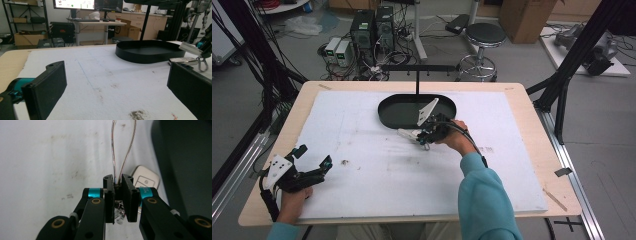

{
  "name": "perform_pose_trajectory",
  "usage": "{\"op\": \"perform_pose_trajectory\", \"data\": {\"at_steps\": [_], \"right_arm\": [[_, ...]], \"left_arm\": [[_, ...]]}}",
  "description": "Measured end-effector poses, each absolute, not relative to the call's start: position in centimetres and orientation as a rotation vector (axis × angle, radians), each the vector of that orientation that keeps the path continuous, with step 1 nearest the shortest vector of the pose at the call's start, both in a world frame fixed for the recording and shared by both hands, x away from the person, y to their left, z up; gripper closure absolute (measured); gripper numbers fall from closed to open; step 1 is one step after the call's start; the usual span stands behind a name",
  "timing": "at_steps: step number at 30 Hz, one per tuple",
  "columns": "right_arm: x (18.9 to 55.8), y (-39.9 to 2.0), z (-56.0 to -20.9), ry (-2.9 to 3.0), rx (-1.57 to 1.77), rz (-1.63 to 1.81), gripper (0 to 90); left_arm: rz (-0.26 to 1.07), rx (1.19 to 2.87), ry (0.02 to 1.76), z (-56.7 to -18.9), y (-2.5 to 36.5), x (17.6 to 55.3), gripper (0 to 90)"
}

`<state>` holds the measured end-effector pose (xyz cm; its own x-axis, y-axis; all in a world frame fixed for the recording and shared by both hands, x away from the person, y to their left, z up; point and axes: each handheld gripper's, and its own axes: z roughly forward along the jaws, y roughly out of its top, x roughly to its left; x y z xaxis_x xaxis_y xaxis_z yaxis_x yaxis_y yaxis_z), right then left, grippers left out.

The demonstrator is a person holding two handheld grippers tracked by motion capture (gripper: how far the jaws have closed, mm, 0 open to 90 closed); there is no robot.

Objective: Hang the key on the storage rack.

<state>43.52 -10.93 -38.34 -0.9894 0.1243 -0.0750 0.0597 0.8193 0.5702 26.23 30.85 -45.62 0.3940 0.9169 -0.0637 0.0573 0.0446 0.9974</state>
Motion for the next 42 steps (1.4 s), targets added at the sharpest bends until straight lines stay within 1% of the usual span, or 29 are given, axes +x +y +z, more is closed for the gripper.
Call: {"op": "perform_pose_trajectory", "data": {"at_steps": [5,12,21,42], "right_arm": [[43.6,-12.4,-37.1,2.786,0.27,1.086,82.0],[43.6,-14.1,-35.6,2.65,0.417,1.183,82.0],[43.3,-15.5,-34.2,2.455,0.556,1.229,82.0],[43.5,-17.9,-33.4,2.139,0.814,1.269,82.0]], "left_arm": [[0.844,1.367,0.961,-45.6,30.8,26.2,2.9],[0.846,1.368,0.96,-45.6,30.8,26.2,2.9],[0.846,1.367,0.96,-45.6,30.8,26.2,2.9],[0.849,1.365,0.955,-45.6,30.8,26.1,2.9]]}}
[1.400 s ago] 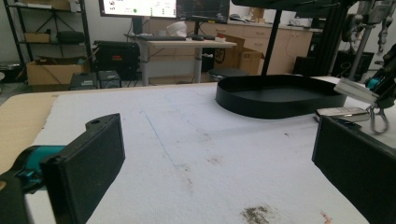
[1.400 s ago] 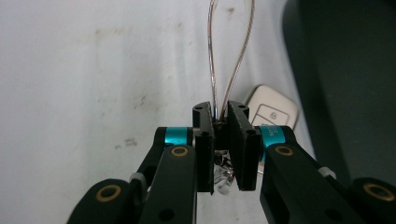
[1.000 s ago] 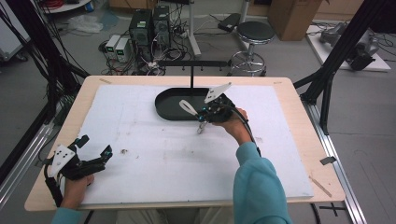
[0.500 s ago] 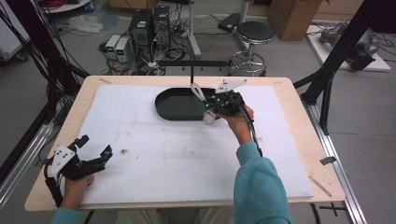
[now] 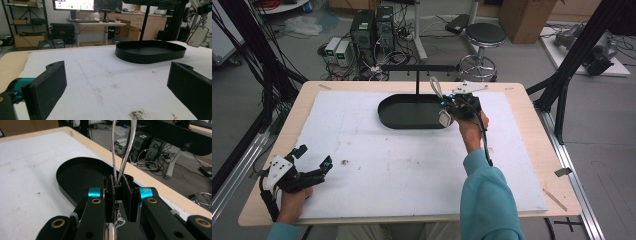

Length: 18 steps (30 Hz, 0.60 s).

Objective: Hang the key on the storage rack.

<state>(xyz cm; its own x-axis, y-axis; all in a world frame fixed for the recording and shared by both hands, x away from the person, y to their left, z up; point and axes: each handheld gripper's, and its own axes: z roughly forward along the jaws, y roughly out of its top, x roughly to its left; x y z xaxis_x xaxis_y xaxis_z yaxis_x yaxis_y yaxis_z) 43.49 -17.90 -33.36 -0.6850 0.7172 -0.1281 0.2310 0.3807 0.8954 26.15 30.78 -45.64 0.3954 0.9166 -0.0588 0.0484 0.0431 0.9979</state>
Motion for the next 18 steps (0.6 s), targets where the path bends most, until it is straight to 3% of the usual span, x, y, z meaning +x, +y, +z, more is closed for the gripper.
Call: {"op": "perform_pose_trajectory", "data": {"at_steps": [18], "right_arm": [[44.9,-19.7,-32.8,1.909,0.997,1.22,82.0]], "left_arm": [[0.851,1.369,0.953,-45.6,30.8,26.1,2.9]]}}
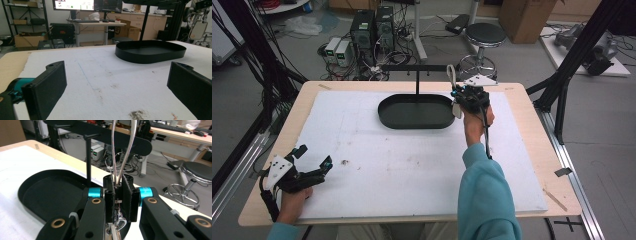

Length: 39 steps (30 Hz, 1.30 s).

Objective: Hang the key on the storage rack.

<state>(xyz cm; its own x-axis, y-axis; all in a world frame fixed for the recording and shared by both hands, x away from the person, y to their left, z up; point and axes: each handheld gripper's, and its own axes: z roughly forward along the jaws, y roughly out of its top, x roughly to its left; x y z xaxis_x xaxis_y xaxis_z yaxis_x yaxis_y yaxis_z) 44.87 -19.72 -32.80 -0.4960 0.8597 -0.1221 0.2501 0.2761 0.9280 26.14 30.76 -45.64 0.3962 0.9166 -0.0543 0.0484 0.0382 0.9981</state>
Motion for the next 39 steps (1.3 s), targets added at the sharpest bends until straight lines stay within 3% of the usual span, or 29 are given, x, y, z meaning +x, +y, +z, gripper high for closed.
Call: {"op": "perform_pose_trajectory", "data": {"at_steps": [39], "right_arm": [[47.5,-18.5,-35.5,1.876,1.066,1.164,82.0]], "left_arm": [[0.857,1.373,0.945,-45.6,30.7,26.1,2.9]]}}
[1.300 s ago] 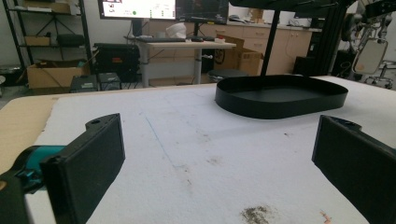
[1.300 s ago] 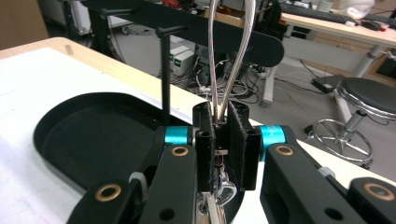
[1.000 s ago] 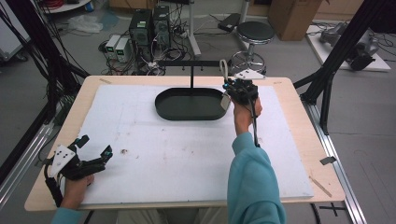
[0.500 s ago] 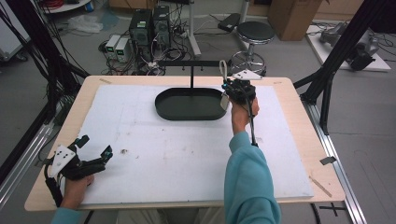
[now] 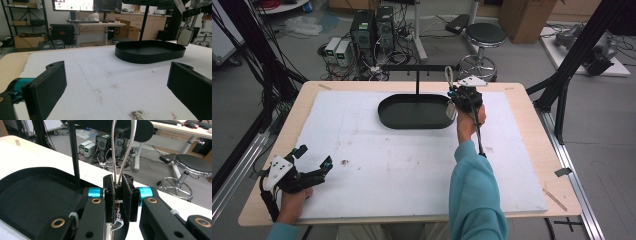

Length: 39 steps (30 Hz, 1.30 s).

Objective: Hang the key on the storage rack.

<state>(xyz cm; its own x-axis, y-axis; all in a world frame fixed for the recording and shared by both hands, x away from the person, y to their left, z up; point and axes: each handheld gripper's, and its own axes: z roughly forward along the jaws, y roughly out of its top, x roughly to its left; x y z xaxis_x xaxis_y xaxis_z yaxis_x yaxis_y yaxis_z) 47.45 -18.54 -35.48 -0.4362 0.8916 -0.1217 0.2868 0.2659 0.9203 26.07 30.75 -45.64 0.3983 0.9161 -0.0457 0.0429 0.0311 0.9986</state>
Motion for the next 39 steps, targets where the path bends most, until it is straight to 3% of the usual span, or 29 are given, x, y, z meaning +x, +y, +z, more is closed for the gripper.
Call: {"op": "perform_pose_trajectory", "data": {"at_steps": [39], "right_arm": [[49.6,-17.7,-37.8,1.862,1.123,1.134,81.9]], "left_arm": [[0.852,1.373,0.955,-45.6,30.8,26.1,2.9]]}}
